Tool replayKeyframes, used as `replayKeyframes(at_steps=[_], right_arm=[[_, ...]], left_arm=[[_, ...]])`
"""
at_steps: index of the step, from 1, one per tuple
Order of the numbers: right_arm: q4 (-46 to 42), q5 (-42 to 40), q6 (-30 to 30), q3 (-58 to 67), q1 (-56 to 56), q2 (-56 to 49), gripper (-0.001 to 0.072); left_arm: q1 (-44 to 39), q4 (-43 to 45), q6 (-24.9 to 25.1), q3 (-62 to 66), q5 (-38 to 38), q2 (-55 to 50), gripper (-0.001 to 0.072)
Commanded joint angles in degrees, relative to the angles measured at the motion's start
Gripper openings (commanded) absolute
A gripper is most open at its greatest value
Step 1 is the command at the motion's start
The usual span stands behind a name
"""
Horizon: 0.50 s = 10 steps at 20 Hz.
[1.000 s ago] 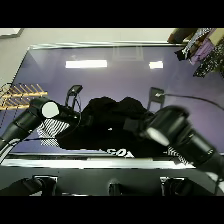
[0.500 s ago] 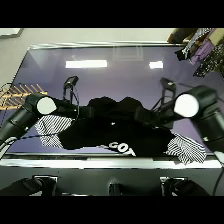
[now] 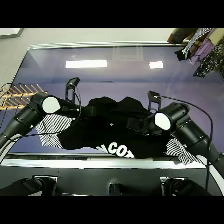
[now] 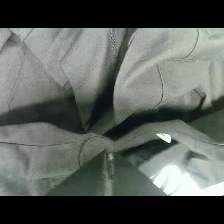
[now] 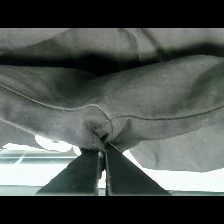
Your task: Fold the clothes and pants, and hang the long-sleeved shirts on hangers.
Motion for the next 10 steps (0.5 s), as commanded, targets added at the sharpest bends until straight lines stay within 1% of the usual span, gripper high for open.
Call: replayKeyframes(at_steps=[1,2,4,5,7,8,10], right_arm=[[-0.48,-2.43,0.72,-0.55,0.26,-0.92,0.0027],[-0.35,-3.23,0.72,-0.55,0.26,-1.27,0.0027],[0.57,-4.44,0.7,-0.55,0.26,-1.9,0.0027],[0.83,-4.85,0.7,-0.55,0.26,-2.14,0.0028],[1.01,-4.98,0.68,-0.52,0.26,-2.14,0.0028],[1.05,-4.81,0.5,-0.52,0.26,-2.14,0.0028],[1.07,-4.31,0.48,-0.52,0.26,-2.14,0.0028]], left_arm=[[0.2,-0.11,-0.22,0.09,-0.42,-0.17,0.031],[0.76,-0.09,-0.24,0.09,-1.31,-0.09,0.0464],[3.82,-0.09,-0.22,0.11,-3.56,0.87,0.0614],[6.38,0.0,0.07,0.09,-4.85,1.92,0.0616],[14.29,0.83,3.32,0.07,-7.69,5.2,0.063],[19.04,2.03,4.98,0.04,-9.09,7.06,0.0664],[30.62,4.42,10.62,-0.17,-11.13,10.45,0.0666]])
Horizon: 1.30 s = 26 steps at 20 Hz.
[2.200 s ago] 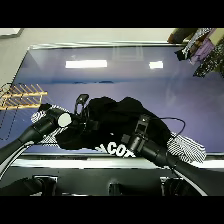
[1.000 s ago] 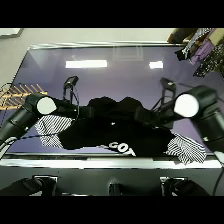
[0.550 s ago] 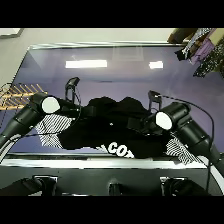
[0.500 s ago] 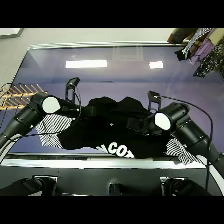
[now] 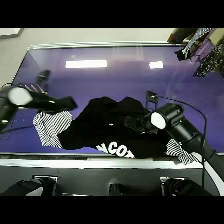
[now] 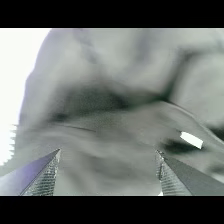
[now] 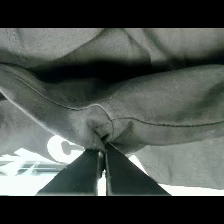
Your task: Fold the clothes and pants, and hang the long-sleeved shirts on hangers.
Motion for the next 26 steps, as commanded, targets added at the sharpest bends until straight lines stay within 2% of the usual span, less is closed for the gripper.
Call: replayKeyframes(at_steps=[1,4,7,10,12,14,16,21,26], right_arm=[[0.35,-0.02,-0.28,-0.02,0.07,-0.15,0.0028],[0.35,-0.02,-0.61,-0.02,0.07,-0.15,0.0028],[0.35,0.02,-1.18,-0.02,0.07,-0.15,0.0028],[0.35,0.04,-1.6,-0.02,0.07,-0.15,0.0028],[0.35,0.09,-1.66,-0.02,0.07,-0.15,0.0028],[0.35,0.11,-1.66,-0.02,0.07,-0.15,0.0028],[0.35,0.15,-1.66,-0.02,0.07,-0.15,0.0028],[0.35,0.11,-1.64,-0.02,0.07,-0.15,0.0028],[0.28,0.07,-1.62,-0.02,0.07,-0.15,0.0028]], left_arm=[[17.4,4.83,9.07,-0.17,-4.59,4.96,0.0665],[29.44,6.69,15.41,-0.17,-10.19,5.4,0.0664],[35.58,7.82,22.75,-0.24,-10.93,5.25,0.0665],[39.3,11.37,22.45,-0.94,-2.99,4.92,0.0671],[44.5,11.37,22.58,-1.09,3.04,4.13,0.0671],[50.95,11.19,24.09,-1.22,5.01,1.77,0.0671],[56.41,10.88,30.49,-1.22,4.98,-1.55,0.067],[63.91,10.4,40.3,-1.22,5.27,-9.33,0.067],[68.08,0.44,52.7,-1.25,6.62,-15.34,0.0665]])
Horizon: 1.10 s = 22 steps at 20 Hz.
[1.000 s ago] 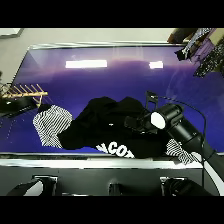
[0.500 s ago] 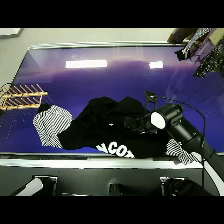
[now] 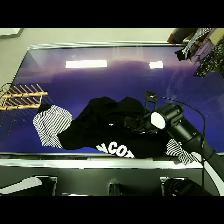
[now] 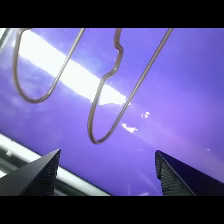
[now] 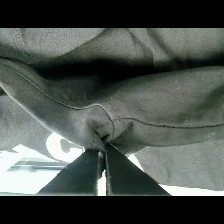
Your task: Fold the clothes and pants, and hang the long-sleeved shirts on hangers.
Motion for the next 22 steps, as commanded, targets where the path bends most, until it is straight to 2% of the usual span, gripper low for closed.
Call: replayKeyframes(at_steps=[1,4,6,7,17,18,20,22], right_arm=[[-0.04,0.02,0.09,-0.02,0.04,-0.04,0.0028],[-0.02,0.02,0.11,-0.02,0.04,-0.04,0.0028],[-0.02,0.04,0.09,-0.02,0.04,-0.04,0.0028],[-0.04,0.04,0.11,-0.02,0.04,-0.04,0.0028],[-0.46,0.07,0.09,-0.02,0.04,-0.04,0.0029],[-0.46,0.07,0.09,-0.02,0.04,-0.04,0.0029],[-0.46,0.07,0.09,-0.02,0.04,-0.04,0.0029],[-0.44,0.09,0.11,-0.02,0.04,-0.04,0.0029]], left_arm=[[2.49,-5.84,10.34,-0.11,0.76,-4.33,0.0664],[2.23,-8.35,13.97,-0.26,0.76,-7.13,0.065],[1.6,-8.26,14.56,-0.26,0.76,-8.79,0.0545],[1.27,-8.28,14.56,-0.26,0.76,-9.64,0.053],[-0.72,-7.02,14.53,-0.26,0.31,-13.6,0.0521],[-0.96,-6.99,14.53,-0.26,0.28,-13.75,0.0501],[-1.36,-6.84,14.53,-0.26,0.04,-13.97,0.0372],[-1.84,-6.56,14.51,-0.26,0.07,-14.12,0.0366]])
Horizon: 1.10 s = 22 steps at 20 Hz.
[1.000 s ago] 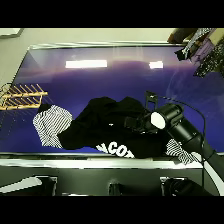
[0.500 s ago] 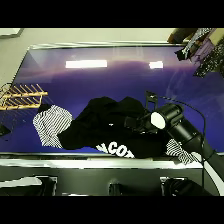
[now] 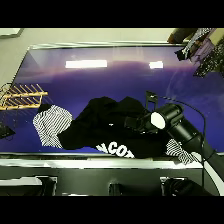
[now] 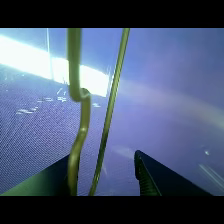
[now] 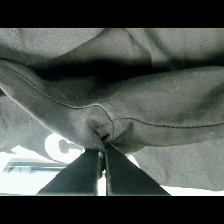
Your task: Fold the clothes and pants, and hang the long-sleeved shirts on hangers.
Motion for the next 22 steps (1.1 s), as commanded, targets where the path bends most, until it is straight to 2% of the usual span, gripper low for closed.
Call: replayKeyframes(at_steps=[1,5,6,7,12,16,17,19,22], right_arm=[[-0.07,0.02,0.0,-0.04,0.04,-0.04,0.0029],[-0.07,0.02,0.0,-0.02,0.04,-0.04,0.0029],[-0.07,0.02,0.0,-0.02,0.04,-0.04,0.0029],[-0.09,0.02,0.0,-0.02,0.04,-0.04,0.0029],[-0.22,0.0,0.0,-0.02,0.04,-0.04,0.0029],[-0.5,0.02,0.0,-0.02,0.04,-0.04,0.0029],[-0.5,0.02,0.0,-0.02,0.04,-0.04,0.0029],[-0.5,0.0,0.0,-0.02,0.04,-0.04,0.0029],[-0.52,0.0,0.0,-0.02,0.04,-0.04,0.0029]], left_arm=[[-0.79,0.46,0.02,-0.02,-0.04,-0.46,0.0364],[-1.03,0.9,0.0,-0.02,-0.61,-0.94,0.0361],[-1.03,0.9,0.0,-0.02,-0.61,-1.05,0.034],[-1.03,0.9,0.0,-0.02,-0.66,-1.09,0.0239],[-1.25,0.9,0.02,-0.02,-0.63,-1.16,0.0228],[-1.31,0.92,0.0,-0.02,-0.61,-1.16,0.011],[-1.31,0.9,0.0,-0.02,-0.61,-1.16,0.0105],[-1.31,0.85,0.0,0.04,-0.61,-1.11,0.0029],[-1.31,0.83,-0.02,0.42,-0.61,-0.7,0.0021]])
